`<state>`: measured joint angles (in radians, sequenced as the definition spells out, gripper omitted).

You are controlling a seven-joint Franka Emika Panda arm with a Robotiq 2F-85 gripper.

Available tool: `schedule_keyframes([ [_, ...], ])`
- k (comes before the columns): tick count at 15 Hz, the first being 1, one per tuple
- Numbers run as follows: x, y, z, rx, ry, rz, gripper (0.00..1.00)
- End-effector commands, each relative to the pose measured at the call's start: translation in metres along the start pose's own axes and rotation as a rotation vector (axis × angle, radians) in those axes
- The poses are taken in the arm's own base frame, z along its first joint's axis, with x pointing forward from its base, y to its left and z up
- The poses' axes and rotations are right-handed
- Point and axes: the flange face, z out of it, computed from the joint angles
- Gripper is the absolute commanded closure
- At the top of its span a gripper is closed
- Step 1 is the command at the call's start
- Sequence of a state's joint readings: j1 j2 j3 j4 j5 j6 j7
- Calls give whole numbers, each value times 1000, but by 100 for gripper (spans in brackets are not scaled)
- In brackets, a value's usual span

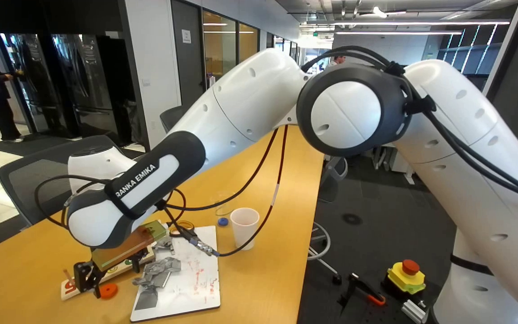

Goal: Put the orange blocks inside the white cup and place the blue ring inside the clear cup

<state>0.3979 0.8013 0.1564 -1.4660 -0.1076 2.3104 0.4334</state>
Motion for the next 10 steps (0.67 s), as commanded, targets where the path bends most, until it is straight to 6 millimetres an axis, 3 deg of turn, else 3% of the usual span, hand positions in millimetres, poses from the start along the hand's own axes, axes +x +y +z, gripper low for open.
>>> schedule_keyframes([
  [1, 20, -10, 1, -1, -6, -11, 0],
  [10, 36, -18, 11, -28, -9, -11, 0],
])
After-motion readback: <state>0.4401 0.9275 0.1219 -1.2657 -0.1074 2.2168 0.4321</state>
